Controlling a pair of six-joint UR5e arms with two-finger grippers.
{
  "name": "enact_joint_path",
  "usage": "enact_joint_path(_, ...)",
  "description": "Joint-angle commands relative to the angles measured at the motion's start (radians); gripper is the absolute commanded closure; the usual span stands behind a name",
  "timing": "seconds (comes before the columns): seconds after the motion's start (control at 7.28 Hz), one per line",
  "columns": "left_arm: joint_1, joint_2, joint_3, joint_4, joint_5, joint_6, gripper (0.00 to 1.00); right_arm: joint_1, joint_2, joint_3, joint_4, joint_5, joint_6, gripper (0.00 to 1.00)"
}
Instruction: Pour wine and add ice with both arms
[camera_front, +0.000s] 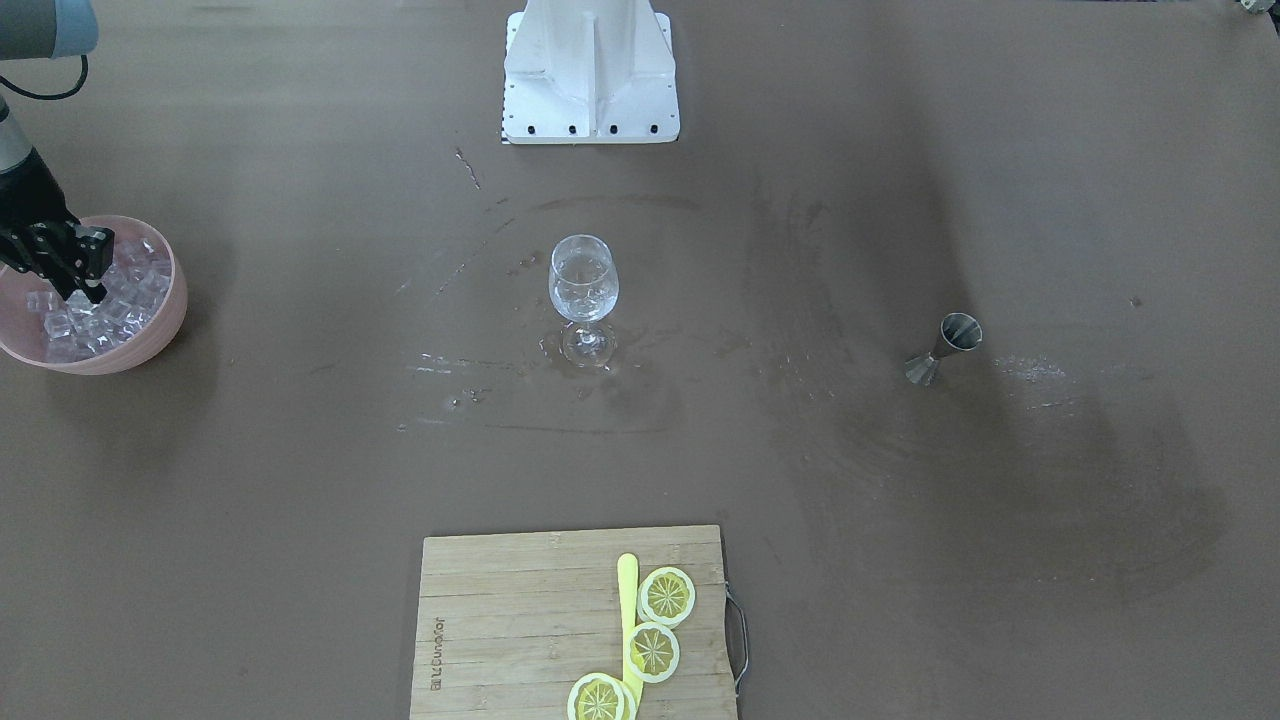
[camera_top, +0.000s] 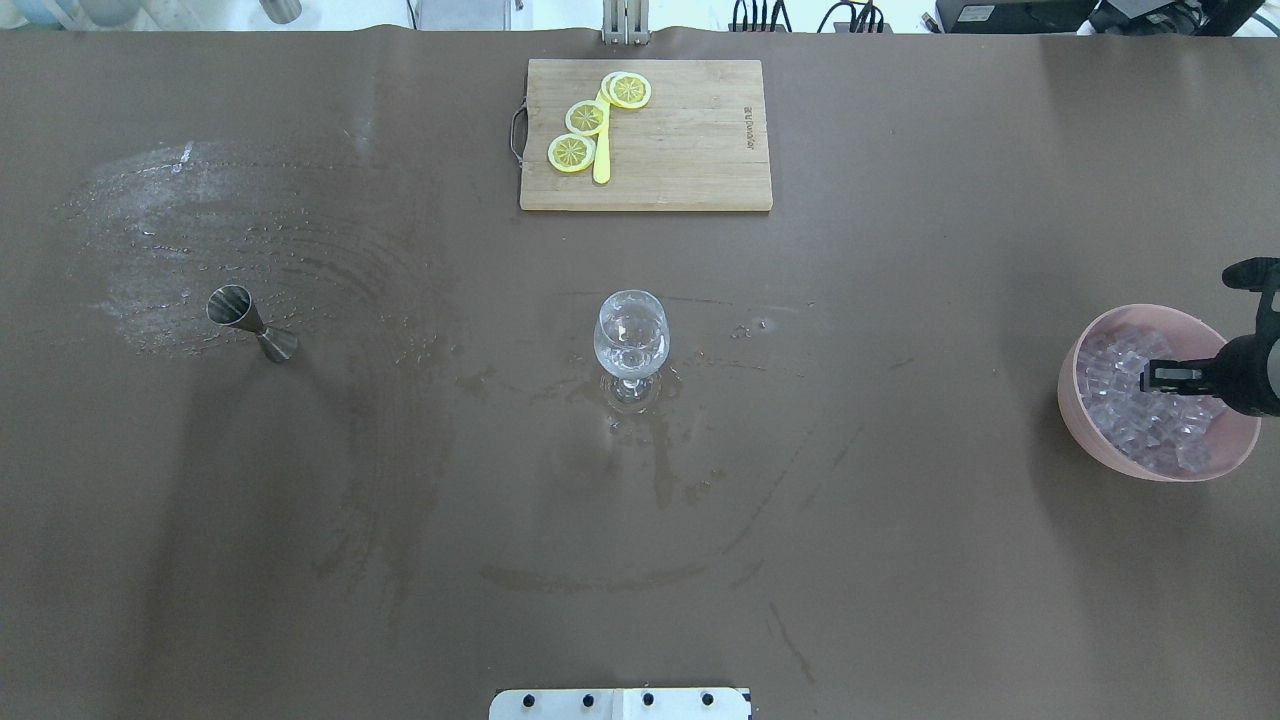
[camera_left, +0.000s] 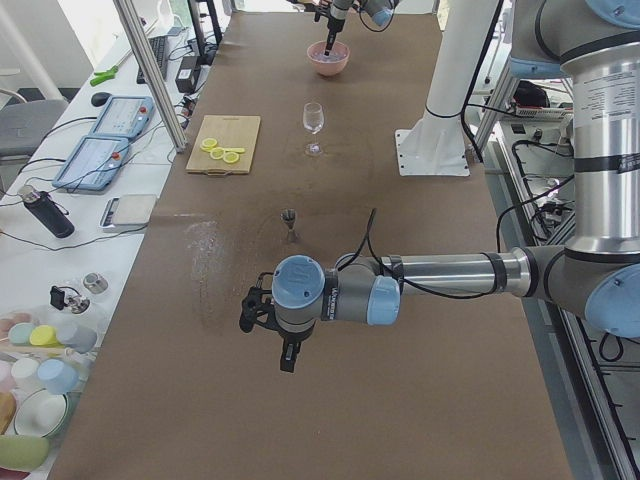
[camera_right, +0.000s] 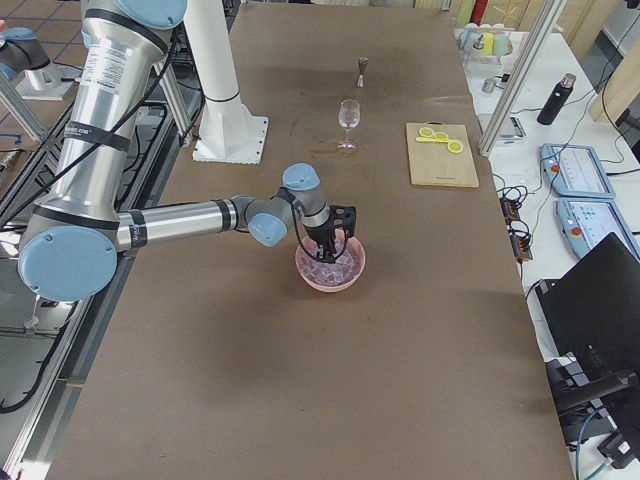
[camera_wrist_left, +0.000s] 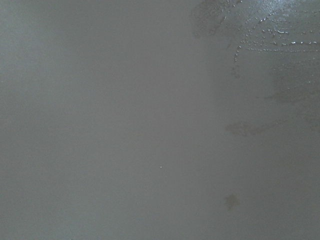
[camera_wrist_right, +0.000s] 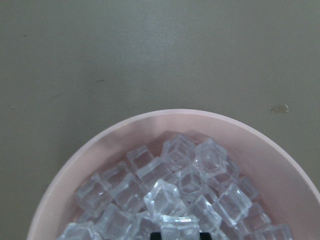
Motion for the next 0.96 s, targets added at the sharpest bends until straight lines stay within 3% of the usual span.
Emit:
enact_joint_path(0.0, 0.000, 0.000, 0.003, 0.000, 0.000, 0.000, 0.02, 0.043, 0.036, 0.065, -0.002, 0.036, -0.009, 1.00)
enact_joint_path(0.41, 0.002, 0.000, 0.004, 0.000, 0.000, -0.002, 0.02, 0.063, 0.255, 0.075, -0.013, 0.053, 0.009, 1.00)
enact_joint_path(0.69, 0.002, 0.000, 0.016, 0.000, 0.000, 0.000, 0.02, 0.026, 0.344, 0.082, -0.057, 0.068, 0.014, 1.00)
enact_joint_path(0.82, 0.002, 0.000, 0.018, 0.000, 0.000, 0.000, 0.02, 0.000, 0.427, 0.088, -0.150, 0.067, 0.019, 1.00)
